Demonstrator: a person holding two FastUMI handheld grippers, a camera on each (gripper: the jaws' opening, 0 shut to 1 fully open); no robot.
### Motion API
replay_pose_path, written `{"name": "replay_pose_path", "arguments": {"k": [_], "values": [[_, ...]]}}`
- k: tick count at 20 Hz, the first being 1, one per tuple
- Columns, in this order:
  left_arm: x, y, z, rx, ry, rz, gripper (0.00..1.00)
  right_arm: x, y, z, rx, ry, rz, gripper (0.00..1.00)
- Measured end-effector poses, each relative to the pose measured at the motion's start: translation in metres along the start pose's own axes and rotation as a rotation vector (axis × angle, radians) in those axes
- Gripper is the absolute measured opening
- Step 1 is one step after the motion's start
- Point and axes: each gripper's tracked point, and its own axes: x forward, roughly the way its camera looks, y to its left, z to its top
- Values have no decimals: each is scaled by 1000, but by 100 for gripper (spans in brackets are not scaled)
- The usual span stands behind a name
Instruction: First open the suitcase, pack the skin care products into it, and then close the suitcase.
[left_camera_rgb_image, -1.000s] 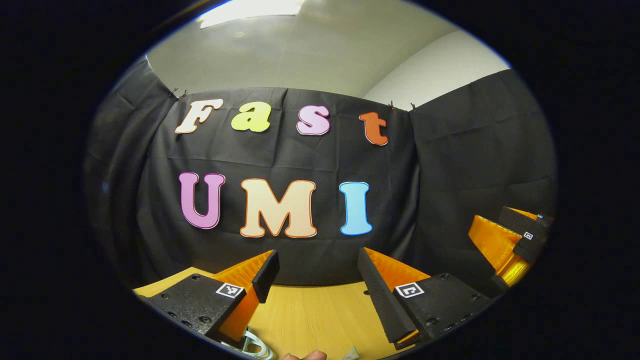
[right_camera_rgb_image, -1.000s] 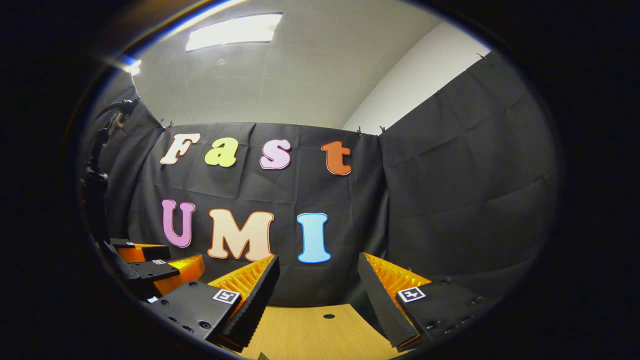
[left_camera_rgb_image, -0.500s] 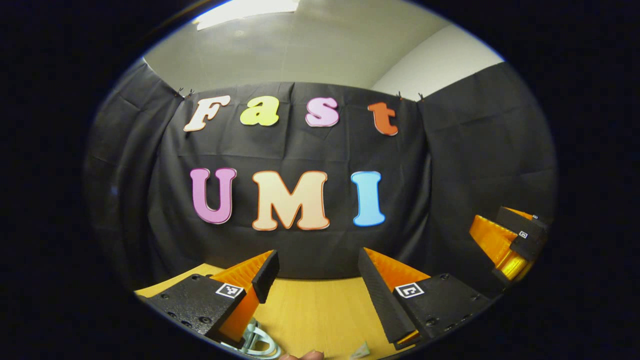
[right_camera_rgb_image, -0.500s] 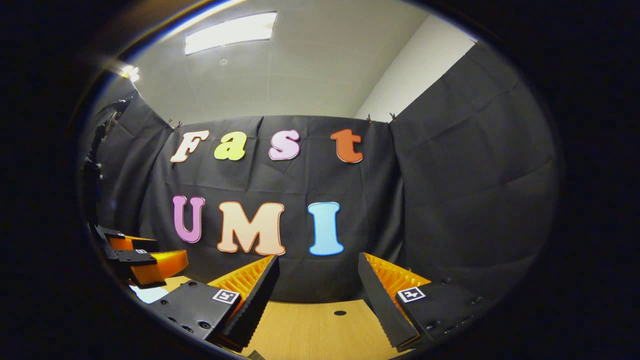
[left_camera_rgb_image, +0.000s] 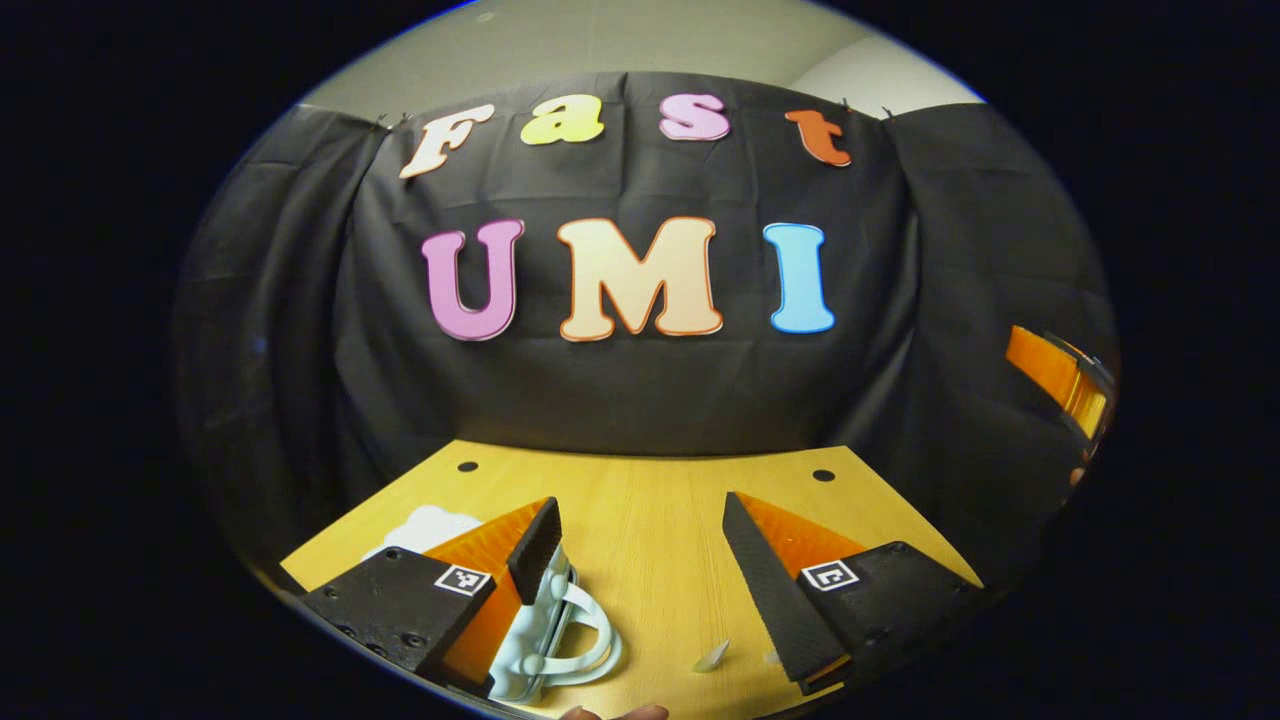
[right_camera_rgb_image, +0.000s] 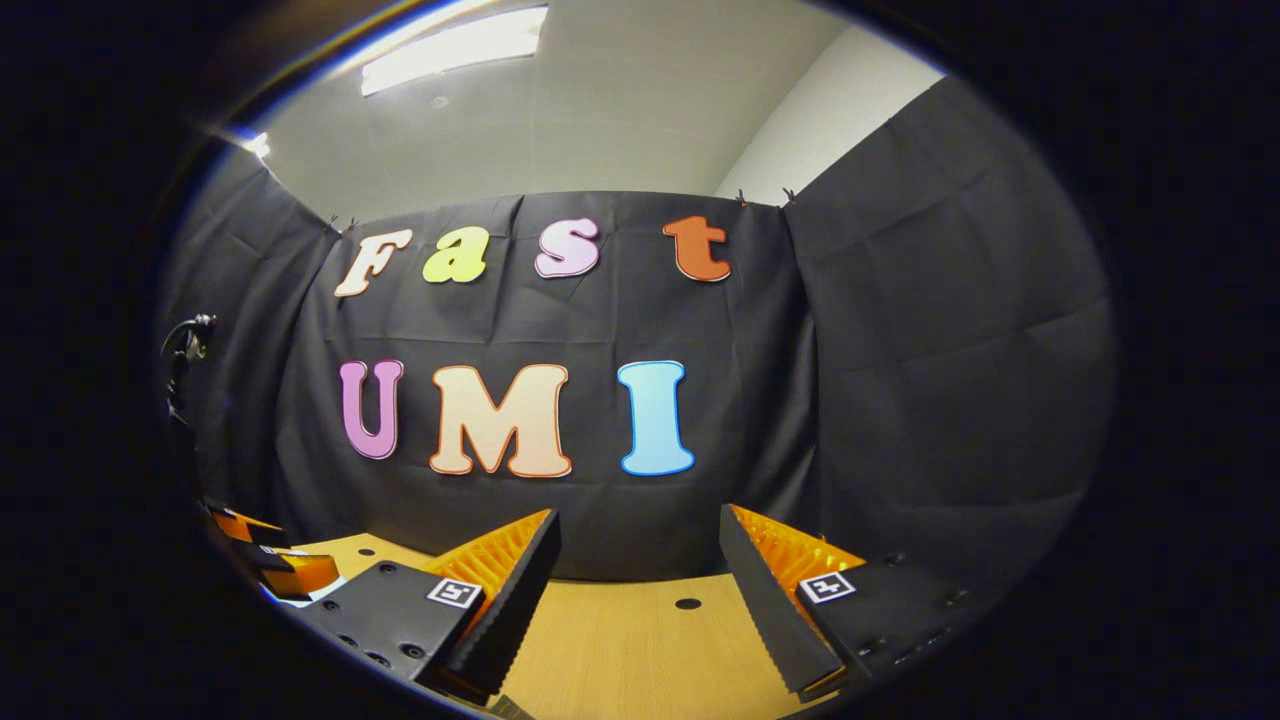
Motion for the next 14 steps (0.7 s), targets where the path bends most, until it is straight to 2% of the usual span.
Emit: {"name": "replay_pose_path", "arguments": {"k": [6,14], "values": [[23,5,-82,5,242,-33,95,-1,10,-25,-48,84,-14,99],[46,10,-145,-5,435,-52,95,-9,-10,-43,-113,176,-70,99]]}}
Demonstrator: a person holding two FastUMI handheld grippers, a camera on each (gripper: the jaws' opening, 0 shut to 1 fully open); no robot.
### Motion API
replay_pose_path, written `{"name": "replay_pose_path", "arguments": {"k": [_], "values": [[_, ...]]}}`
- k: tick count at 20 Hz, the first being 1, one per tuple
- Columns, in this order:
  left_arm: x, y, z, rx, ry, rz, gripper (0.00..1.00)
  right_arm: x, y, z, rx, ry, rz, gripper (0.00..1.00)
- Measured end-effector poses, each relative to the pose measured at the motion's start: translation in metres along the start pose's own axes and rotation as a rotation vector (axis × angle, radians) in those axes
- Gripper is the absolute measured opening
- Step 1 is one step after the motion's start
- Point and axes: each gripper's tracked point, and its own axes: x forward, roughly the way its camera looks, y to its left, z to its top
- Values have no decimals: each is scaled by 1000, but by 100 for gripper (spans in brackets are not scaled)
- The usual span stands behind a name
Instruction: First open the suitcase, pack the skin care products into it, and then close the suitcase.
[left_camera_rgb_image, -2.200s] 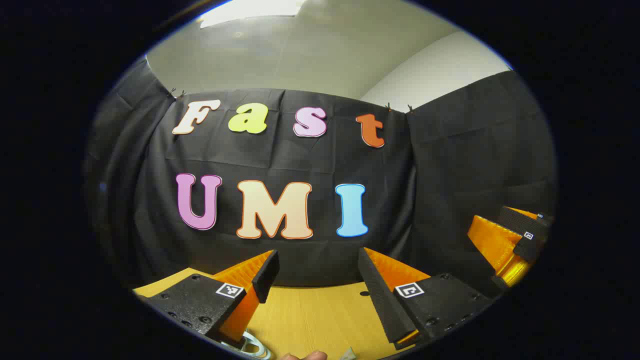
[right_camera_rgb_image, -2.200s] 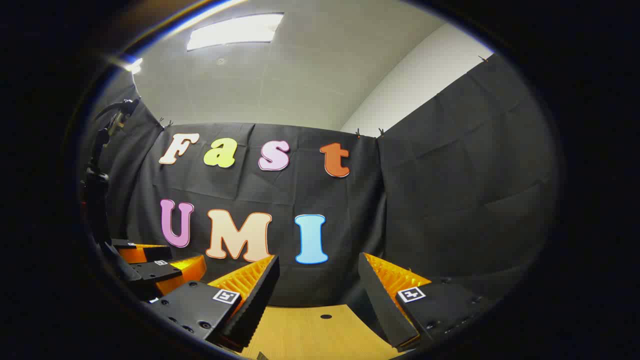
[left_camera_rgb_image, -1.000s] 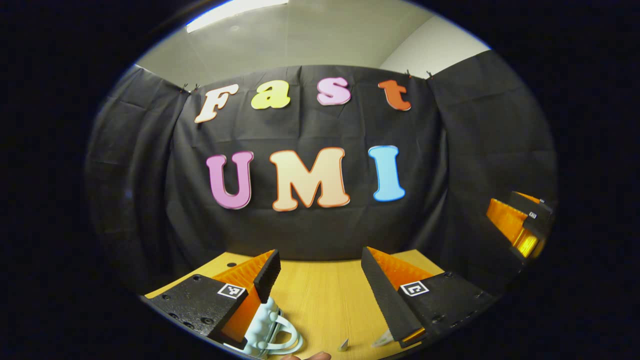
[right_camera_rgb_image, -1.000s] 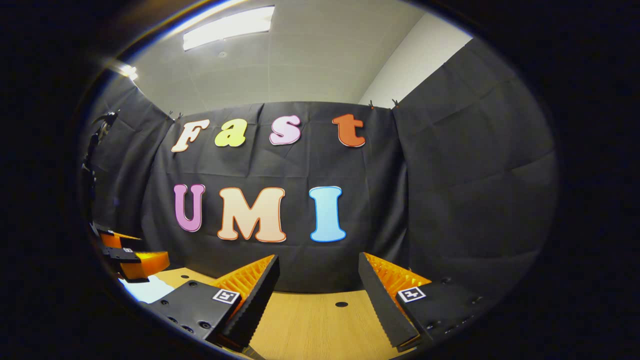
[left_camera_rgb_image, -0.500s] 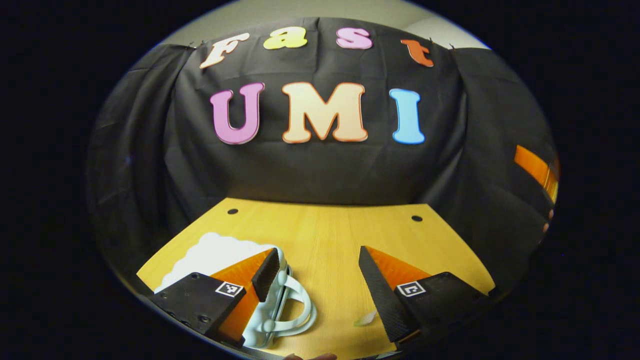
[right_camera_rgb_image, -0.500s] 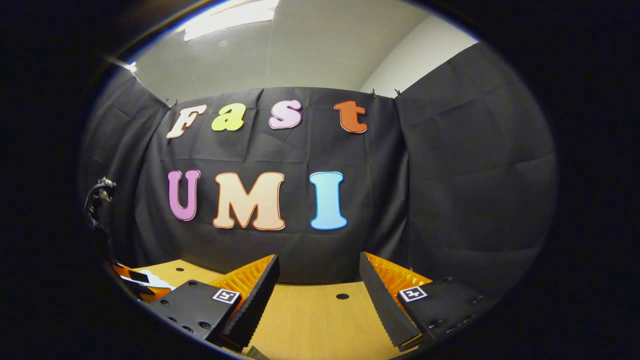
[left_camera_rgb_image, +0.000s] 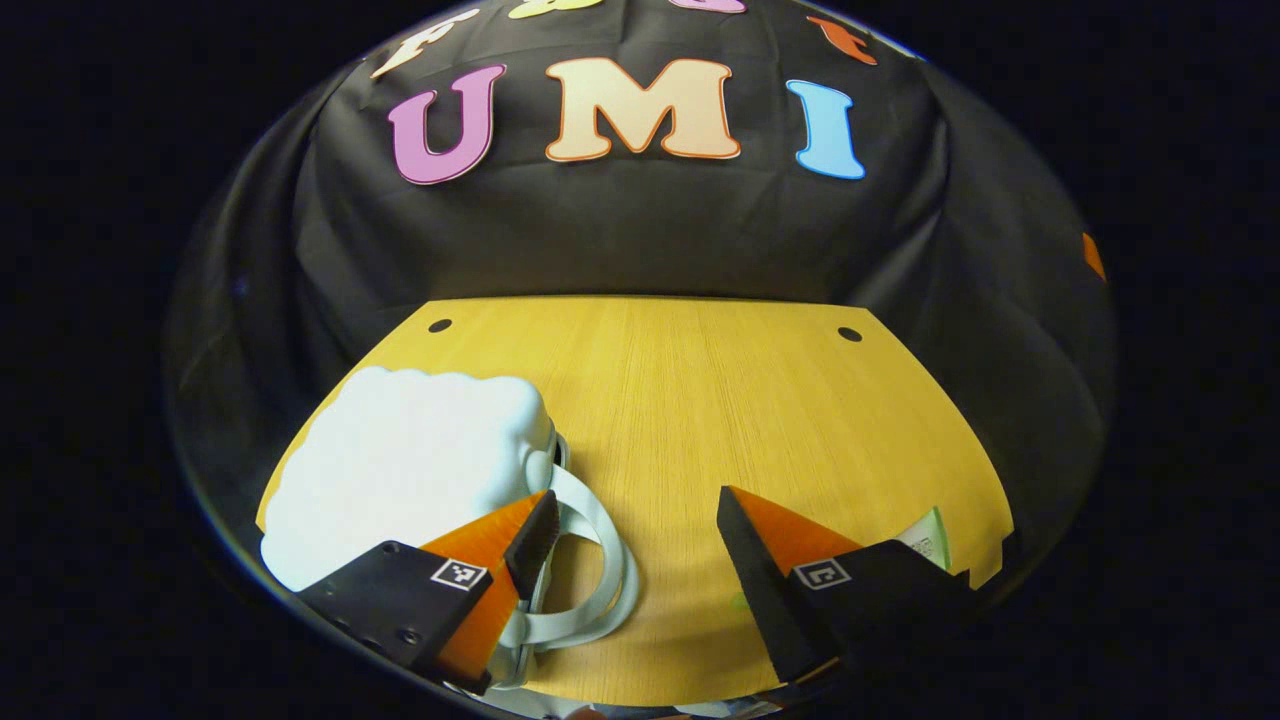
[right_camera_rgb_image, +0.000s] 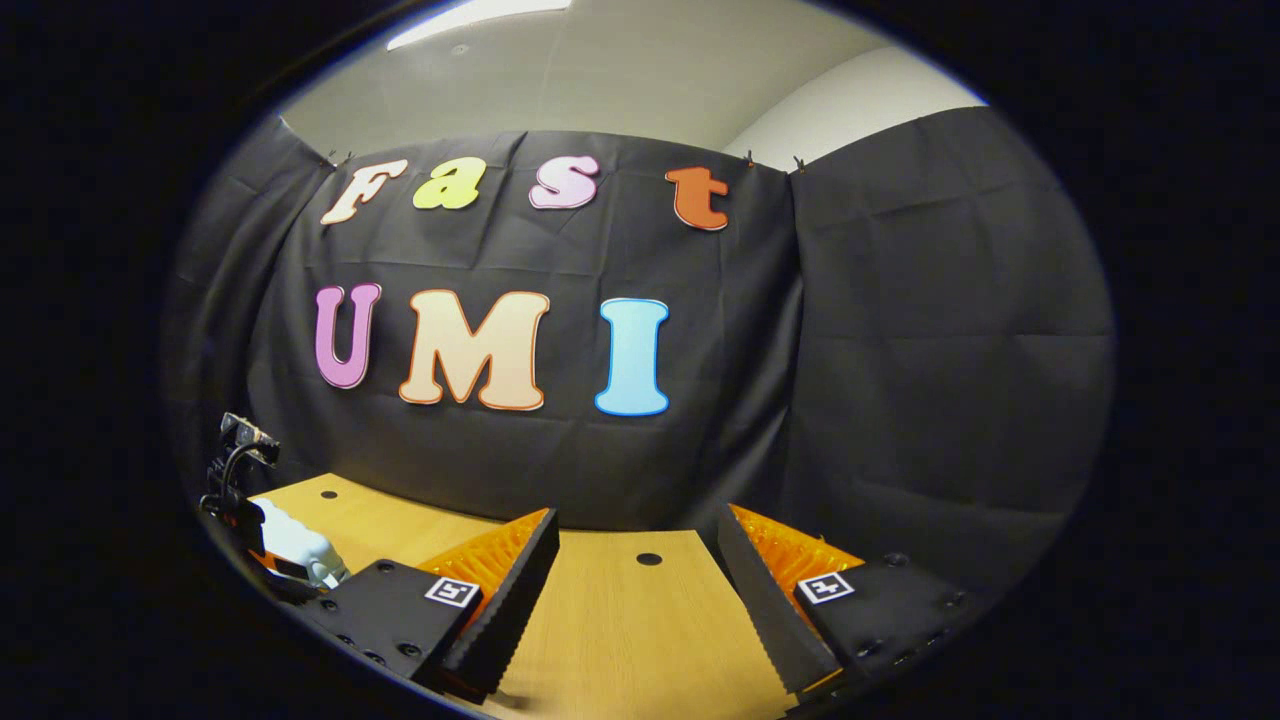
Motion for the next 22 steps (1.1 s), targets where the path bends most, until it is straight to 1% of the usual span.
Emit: {"name": "replay_pose_path", "arguments": {"k": [3,4,6,7,8,9,13,14,15,16,19,20,21,22], "values": [[15,2,-22,-28,90,-14,93,-4,0,3,-25,-3,-6,99],[21,2,-24,-49,100,-21,91,-5,2,3,-34,-2,-4,99],[27,4,-36,-85,156,-24,79,-7,1,5,-41,-7,-10,98],[31,7,-43,-95,185,-21,74,-7,0,4,-43,-5,-14,98],[34,9,-47,-99,205,-16,75,-8,-1,3,-44,-2,-18,98],[37,12,-49,-98,218,-12,77,-8,-1,2,-46,1,-22,98],[46,12,-61,-86,278,-16,70,-11,-5,2,-52,-3,-33,98],[50,13,-64,-80,291,-13,71,-12,-5,2,-55,-5,-35,98],[52,14,-67,-71,306,-5,66,-13,-6,2,-57,-7,-35,98],[54,16,-70,-59,313,1,64,-14,-7,2,-58,-9,-35,98],[60,19,-83,-48,352,18,51,-18,-11,2,-56,-15,-37,98],[61,17,-88,-49,360,11,46,-18,-13,3,-54,-21,-40,98],[61,17,-90,-38,362,6,32,-19,-16,4,-49,-28,-42,99],[61,16,-86,-18,352,-6,29,-20,-18,4,-43,-33,-41,99]]}}
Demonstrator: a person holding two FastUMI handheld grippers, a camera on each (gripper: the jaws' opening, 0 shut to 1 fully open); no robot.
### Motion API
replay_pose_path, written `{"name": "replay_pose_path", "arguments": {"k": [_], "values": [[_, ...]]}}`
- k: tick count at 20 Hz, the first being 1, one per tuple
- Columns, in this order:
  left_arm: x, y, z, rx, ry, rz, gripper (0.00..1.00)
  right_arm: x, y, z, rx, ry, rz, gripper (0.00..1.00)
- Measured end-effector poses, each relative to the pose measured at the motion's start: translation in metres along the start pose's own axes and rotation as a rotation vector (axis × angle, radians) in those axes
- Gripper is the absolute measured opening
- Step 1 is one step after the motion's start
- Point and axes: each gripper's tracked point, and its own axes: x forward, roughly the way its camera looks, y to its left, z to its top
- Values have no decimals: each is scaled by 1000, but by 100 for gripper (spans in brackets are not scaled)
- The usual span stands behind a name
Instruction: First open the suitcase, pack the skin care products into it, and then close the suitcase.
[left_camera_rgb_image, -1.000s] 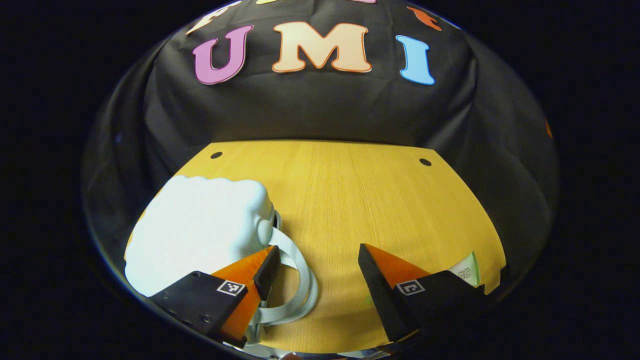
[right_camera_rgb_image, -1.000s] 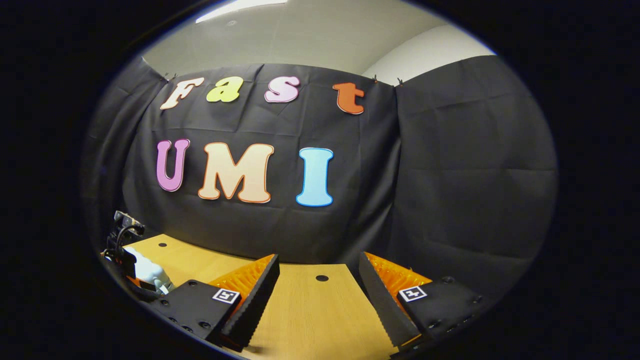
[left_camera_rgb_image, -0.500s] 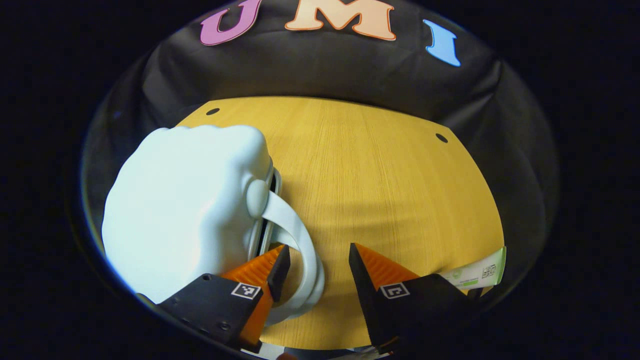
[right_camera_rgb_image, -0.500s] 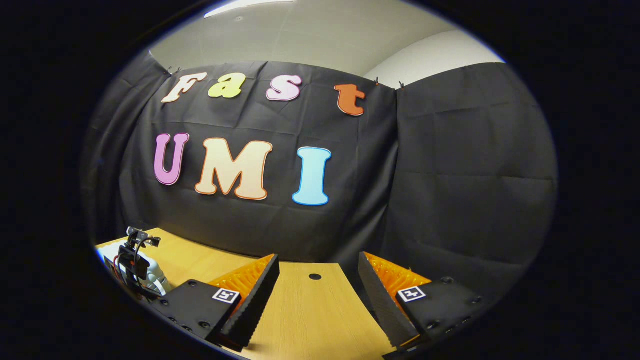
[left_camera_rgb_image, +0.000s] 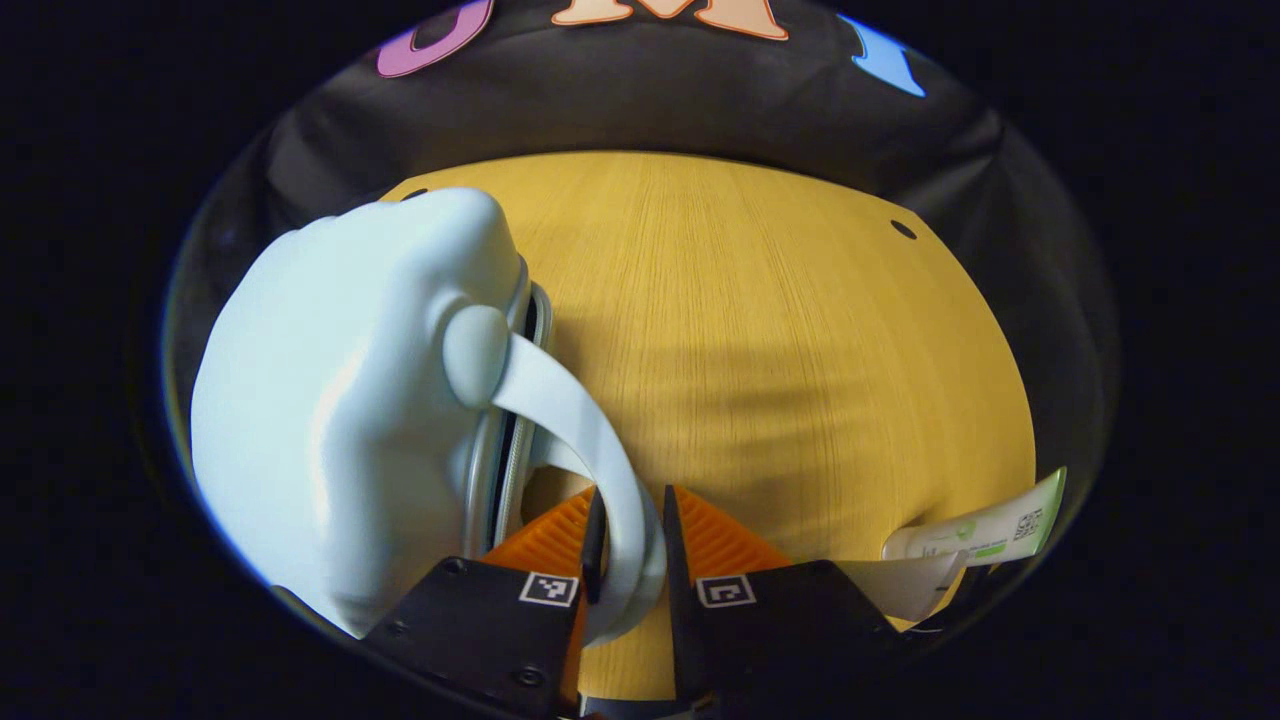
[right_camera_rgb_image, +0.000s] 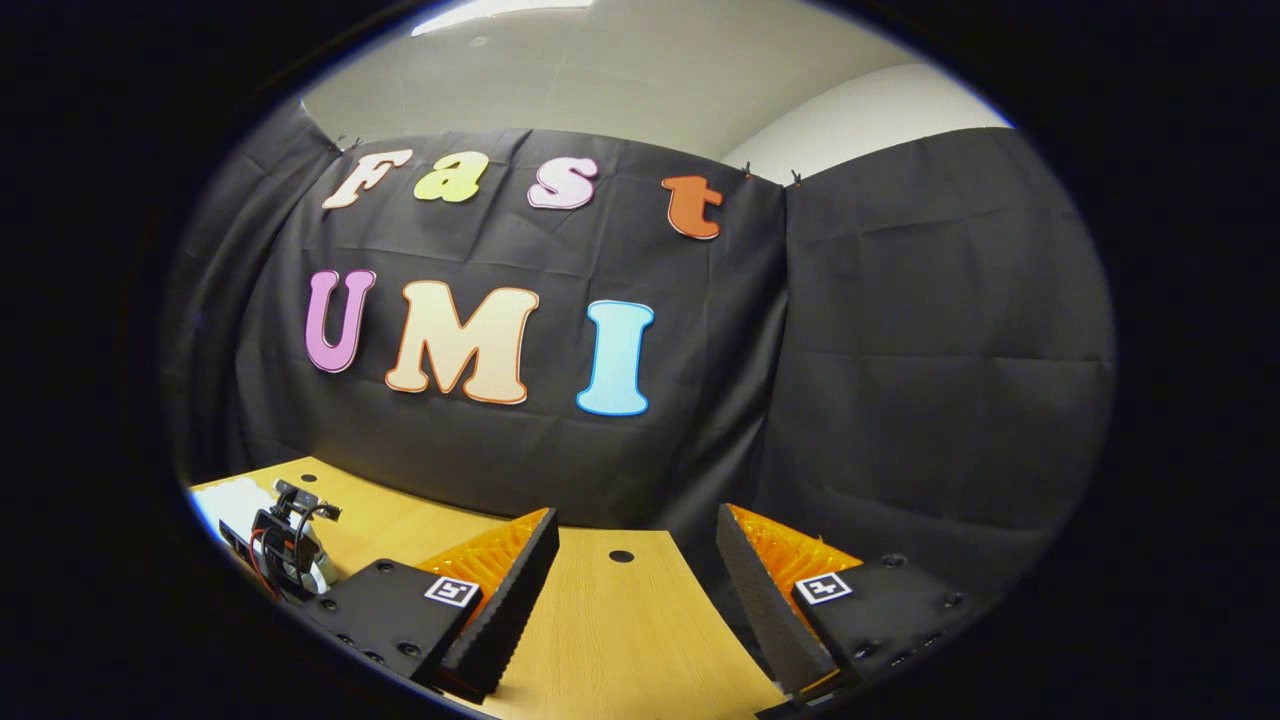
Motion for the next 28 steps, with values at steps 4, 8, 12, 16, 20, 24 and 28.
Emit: {"name": "replay_pose_path", "arguments": {"k": [4,8,12,16,20,24,28], "values": [[-14,-2,8,99,16,7,13,-3,-1,-4,36,-9,35,99],[-37,8,22,77,-4,52,4,-4,12,-11,70,-21,129,98],[-68,9,35,110,-53,79,3,-5,27,-11,73,-58,191,98],[-107,15,60,179,-138,72,3,-8,61,0,124,-59,197,98],[-153,52,90,112,-184,-23,3,-9,94,5,166,-54,165,98],[-186,98,121,120,-264,-42,3,-8,127,10,149,-31,140,98],[-208,147,137,122,-330,-99,3,-9,152,32,112,-70,68,98]]}}
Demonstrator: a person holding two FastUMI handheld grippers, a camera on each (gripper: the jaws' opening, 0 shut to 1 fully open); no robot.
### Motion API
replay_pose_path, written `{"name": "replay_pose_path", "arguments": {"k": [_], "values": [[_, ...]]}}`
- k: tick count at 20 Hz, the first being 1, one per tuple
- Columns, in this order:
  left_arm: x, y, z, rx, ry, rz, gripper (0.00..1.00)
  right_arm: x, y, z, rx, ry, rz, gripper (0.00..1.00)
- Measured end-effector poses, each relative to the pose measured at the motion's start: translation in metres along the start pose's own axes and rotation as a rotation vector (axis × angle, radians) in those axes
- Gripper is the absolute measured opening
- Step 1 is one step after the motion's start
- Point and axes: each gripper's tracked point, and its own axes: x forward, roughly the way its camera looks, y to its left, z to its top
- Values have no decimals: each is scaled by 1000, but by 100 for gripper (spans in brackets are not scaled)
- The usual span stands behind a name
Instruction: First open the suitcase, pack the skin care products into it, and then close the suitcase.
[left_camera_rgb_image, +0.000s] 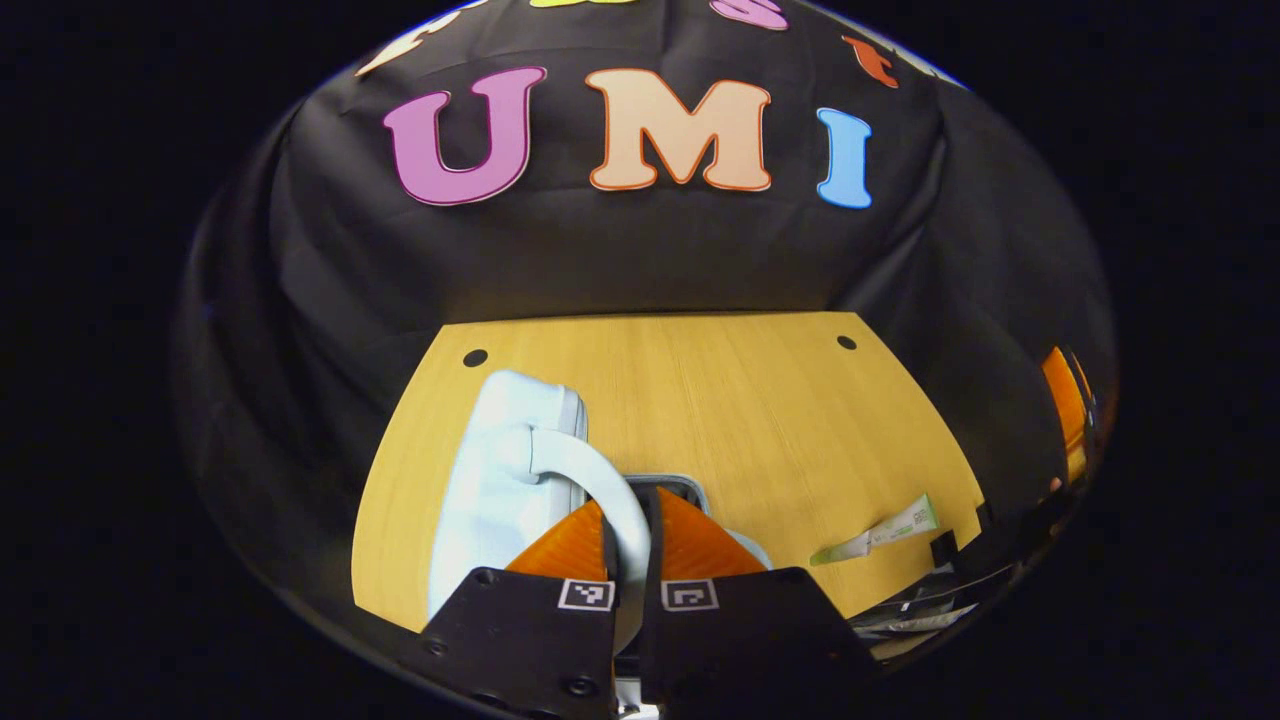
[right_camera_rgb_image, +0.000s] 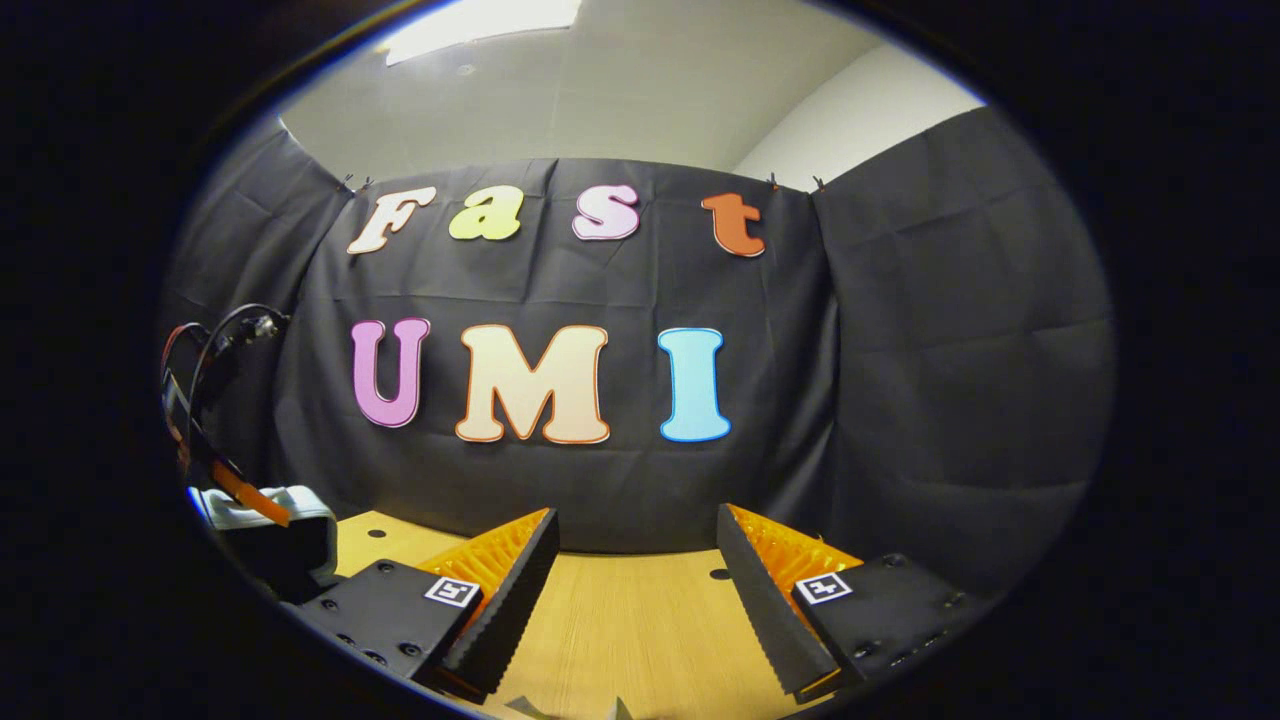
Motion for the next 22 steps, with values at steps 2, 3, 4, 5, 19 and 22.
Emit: {"name": "replay_pose_path", "arguments": {"k": [2,3,4,5,19,22], "values": [[-7,35,7,23,-27,6,3,0,19,0,-9,-8,-30,98],[-10,54,8,31,-34,18,3,-2,27,-2,-11,-7,-43,98],[-13,72,10,32,-46,31,3,-3,36,-5,-11,-1,-54,100],[-16,91,11,32,-50,49,2,-4,45,-9,-9,8,-62,100],[-4,314,-35,-58,0,341,2,7,75,-11,-79,30,-142,100],[9,341,-65,-116,61,383,2,10,74,-15,-99,44,-145,98]]}}
